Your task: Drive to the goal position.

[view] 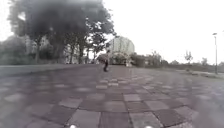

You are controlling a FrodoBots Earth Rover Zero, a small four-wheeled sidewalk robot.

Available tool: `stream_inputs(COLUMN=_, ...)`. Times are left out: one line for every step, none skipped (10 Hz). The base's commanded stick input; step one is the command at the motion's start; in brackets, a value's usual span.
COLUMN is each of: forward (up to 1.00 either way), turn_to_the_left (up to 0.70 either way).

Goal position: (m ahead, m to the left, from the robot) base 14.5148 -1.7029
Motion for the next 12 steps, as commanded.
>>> stream_inputs(forward=1.00, turn_to_the_left=0.09)
stream_inputs(forward=1.00, turn_to_the_left=0.09)
stream_inputs(forward=1.00, turn_to_the_left=0.09)
stream_inputs(forward=1.00, turn_to_the_left=0.09)
stream_inputs(forward=1.00, turn_to_the_left=0.09)
stream_inputs(forward=1.00, turn_to_the_left=0.09)
stream_inputs(forward=1.00, turn_to_the_left=-0.30)
stream_inputs(forward=1.00, turn_to_the_left=-0.31)
stream_inputs(forward=1.00, turn_to_the_left=-0.31)
stream_inputs(forward=1.00, turn_to_the_left=-0.31)
stream_inputs(forward=1.00, turn_to_the_left=-0.31)
stream_inputs(forward=1.00, turn_to_the_left=-0.22)
